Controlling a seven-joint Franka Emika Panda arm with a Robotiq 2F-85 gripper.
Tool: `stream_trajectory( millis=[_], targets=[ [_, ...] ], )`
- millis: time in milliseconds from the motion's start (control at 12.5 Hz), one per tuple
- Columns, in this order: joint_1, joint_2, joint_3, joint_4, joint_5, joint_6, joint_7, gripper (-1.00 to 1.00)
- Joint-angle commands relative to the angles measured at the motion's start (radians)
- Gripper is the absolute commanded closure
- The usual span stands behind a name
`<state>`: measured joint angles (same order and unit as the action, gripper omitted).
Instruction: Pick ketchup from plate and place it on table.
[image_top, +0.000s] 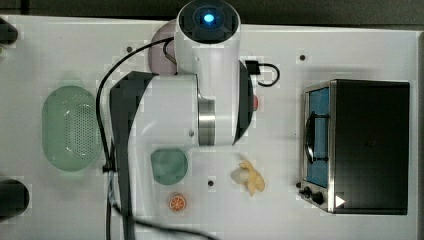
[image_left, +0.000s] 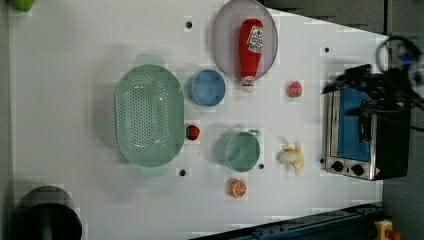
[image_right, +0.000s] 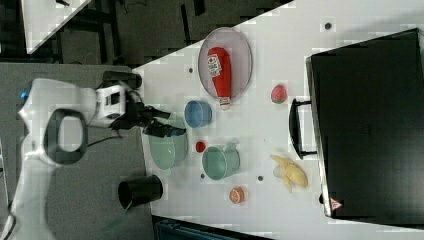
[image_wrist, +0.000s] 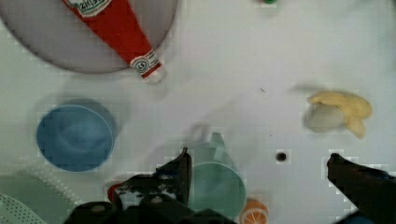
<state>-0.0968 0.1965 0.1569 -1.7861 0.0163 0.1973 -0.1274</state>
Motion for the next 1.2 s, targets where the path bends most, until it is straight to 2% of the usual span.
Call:
stream_trajectory(
  millis=[80, 320, 720, 1200],
  targets=[
    [0.009, 0.058, 0.021, -0.001, -0.003, 0.098, -0.245, -1.00],
    [0.022, 0.155, 0.021, 0.000, -0.004, 0.236, -0.387, -1.00],
    [0.038, 0.316, 0.021, 0.020, -0.011, 0.452, -0.405, -1.00],
    [0.053, 0.490, 0.020, 0.097, -0.124, 0.643, -0.451, -1.00]
  ],
)
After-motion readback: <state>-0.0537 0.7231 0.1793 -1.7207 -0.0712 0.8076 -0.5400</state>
